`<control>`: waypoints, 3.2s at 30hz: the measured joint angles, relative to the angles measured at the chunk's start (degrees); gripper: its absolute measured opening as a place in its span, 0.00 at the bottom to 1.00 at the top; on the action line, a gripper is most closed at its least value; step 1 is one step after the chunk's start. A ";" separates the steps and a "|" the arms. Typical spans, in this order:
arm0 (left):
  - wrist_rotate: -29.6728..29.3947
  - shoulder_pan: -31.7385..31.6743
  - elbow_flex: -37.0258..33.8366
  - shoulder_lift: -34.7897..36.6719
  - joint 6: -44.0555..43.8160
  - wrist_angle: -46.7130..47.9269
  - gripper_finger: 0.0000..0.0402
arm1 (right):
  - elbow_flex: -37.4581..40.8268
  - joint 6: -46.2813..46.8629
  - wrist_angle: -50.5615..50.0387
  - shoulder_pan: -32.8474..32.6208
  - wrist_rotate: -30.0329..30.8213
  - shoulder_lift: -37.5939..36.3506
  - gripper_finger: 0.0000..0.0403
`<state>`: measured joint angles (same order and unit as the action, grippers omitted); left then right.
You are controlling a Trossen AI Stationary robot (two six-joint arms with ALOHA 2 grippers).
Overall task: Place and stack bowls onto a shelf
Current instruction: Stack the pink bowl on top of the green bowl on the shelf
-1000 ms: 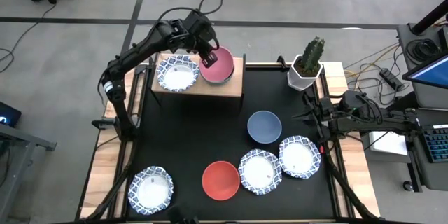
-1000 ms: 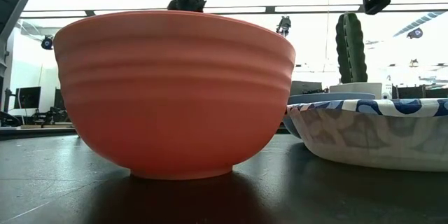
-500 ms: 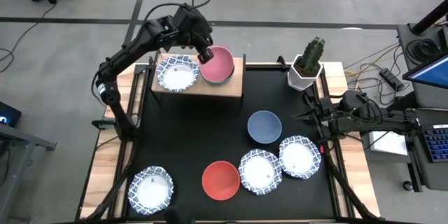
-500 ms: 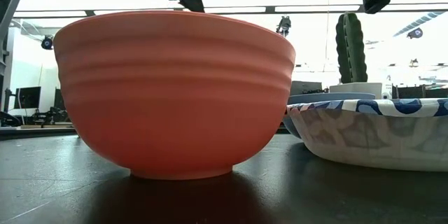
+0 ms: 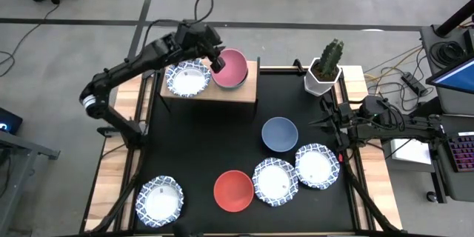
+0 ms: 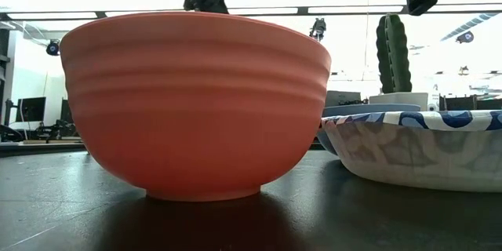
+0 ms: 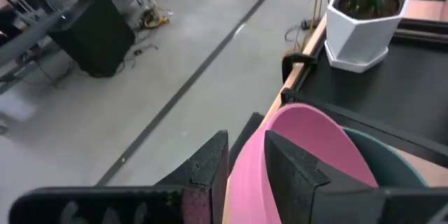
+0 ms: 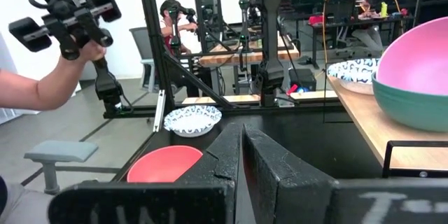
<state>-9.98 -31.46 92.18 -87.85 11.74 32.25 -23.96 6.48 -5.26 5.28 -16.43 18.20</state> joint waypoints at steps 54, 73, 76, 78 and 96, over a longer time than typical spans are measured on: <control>-5.71 -2.30 -18.73 0.34 -0.73 -22.94 0.19 | 0.30 -0.48 3.87 0.02 6.62 5.97 0.02; -5.87 3.40 -19.53 3.55 -3.19 -18.64 0.19 | 0.30 -0.48 4.22 0.02 6.60 5.97 0.02; -6.60 4.01 -22.63 5.49 -4.91 -18.66 0.19 | 0.30 -0.48 4.18 0.01 6.55 5.97 0.02; -6.65 4.43 -25.04 7.17 -6.61 -19.50 0.19 | 0.30 -0.48 4.08 0.00 6.52 5.97 0.02; -7.51 4.81 -33.00 11.07 -10.03 -26.27 0.19 | 0.30 -0.50 5.23 0.00 6.48 5.97 0.02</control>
<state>-17.49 -26.65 59.17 -76.77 1.71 5.98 -23.66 5.98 -0.02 5.28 -9.94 24.16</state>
